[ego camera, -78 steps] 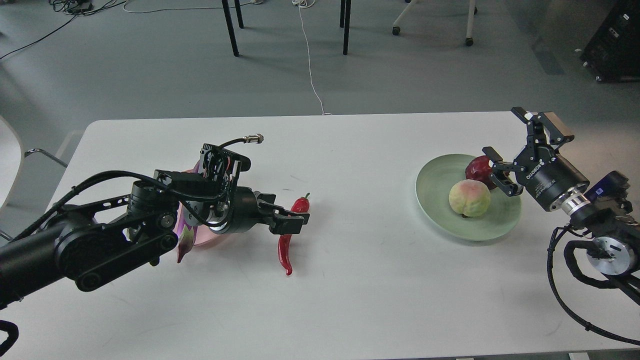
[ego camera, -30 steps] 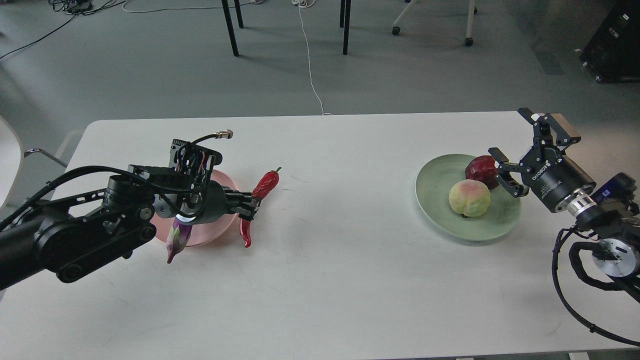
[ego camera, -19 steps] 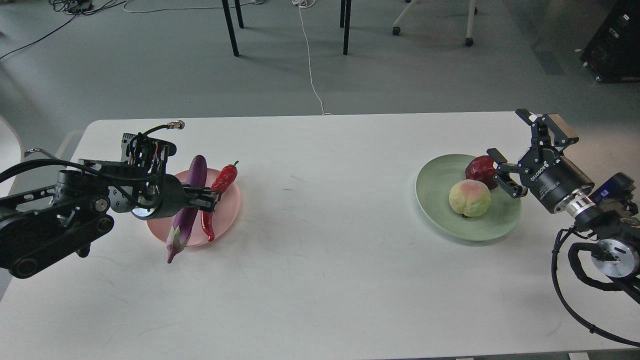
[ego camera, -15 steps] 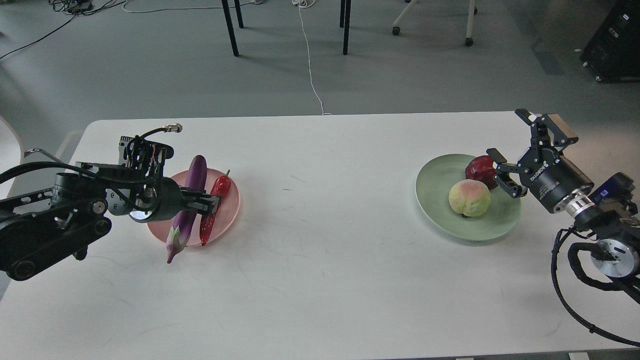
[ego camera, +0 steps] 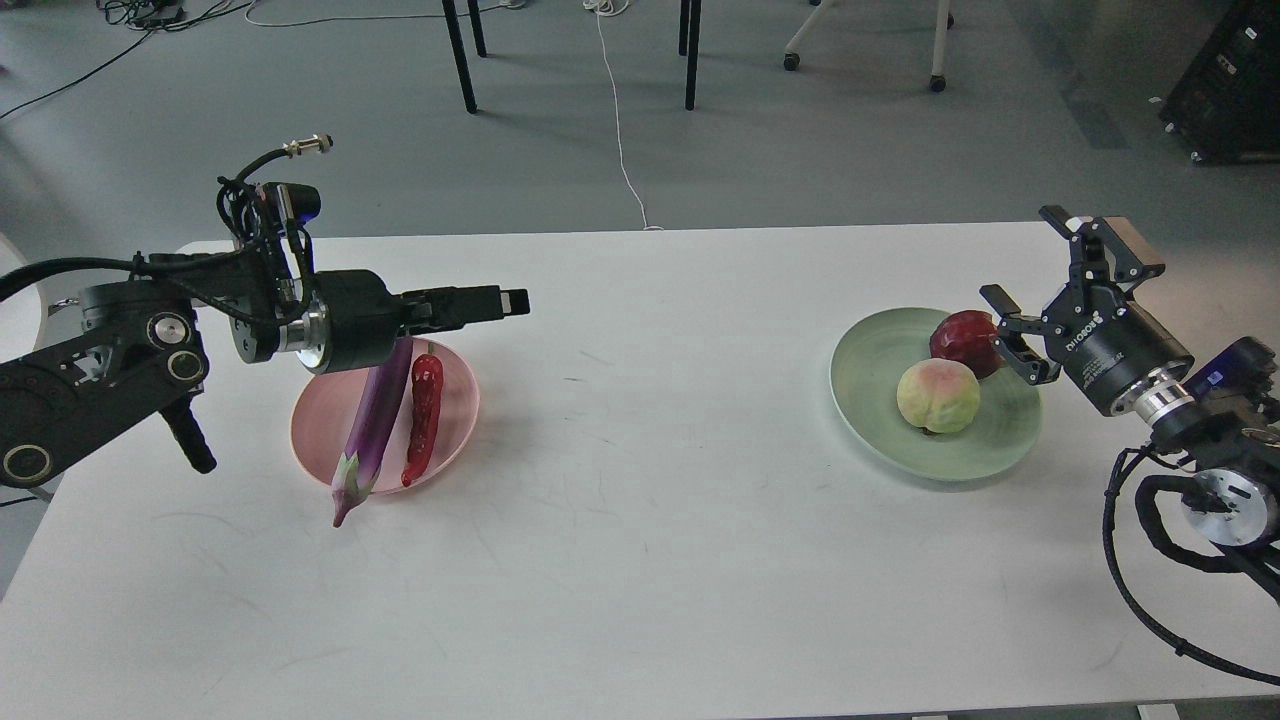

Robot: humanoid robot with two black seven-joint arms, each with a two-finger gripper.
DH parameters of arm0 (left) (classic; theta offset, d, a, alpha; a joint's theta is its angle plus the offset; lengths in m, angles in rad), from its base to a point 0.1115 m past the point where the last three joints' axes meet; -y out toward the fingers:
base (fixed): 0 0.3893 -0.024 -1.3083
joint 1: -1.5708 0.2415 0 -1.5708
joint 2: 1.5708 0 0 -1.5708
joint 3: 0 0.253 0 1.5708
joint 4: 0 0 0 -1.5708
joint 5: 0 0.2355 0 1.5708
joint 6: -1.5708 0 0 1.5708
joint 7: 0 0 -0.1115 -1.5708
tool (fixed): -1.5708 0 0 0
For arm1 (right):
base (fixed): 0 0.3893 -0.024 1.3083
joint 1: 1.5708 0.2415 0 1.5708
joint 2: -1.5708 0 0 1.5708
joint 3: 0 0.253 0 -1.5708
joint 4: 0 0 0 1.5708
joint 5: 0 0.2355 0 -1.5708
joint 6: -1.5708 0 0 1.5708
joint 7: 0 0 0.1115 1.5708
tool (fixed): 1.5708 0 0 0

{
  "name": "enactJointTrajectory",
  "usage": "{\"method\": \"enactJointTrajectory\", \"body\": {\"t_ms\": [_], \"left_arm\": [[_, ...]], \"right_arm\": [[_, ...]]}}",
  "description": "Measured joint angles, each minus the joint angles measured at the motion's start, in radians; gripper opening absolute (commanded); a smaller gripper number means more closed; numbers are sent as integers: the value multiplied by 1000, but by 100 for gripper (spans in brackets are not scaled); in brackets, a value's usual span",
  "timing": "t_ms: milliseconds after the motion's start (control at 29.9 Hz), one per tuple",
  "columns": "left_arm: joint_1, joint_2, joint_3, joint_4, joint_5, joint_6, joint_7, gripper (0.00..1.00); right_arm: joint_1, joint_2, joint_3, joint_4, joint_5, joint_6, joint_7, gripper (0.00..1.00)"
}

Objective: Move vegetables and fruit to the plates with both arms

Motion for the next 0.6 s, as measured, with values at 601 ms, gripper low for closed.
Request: {"method": "enactJointTrajectory", "body": {"t_ms": [601], "left_arm": [[500,-448,-573,78,-275,298,-37,99]], "right_arm": [[-2,174,28,151,1,-358,0,99]]}}
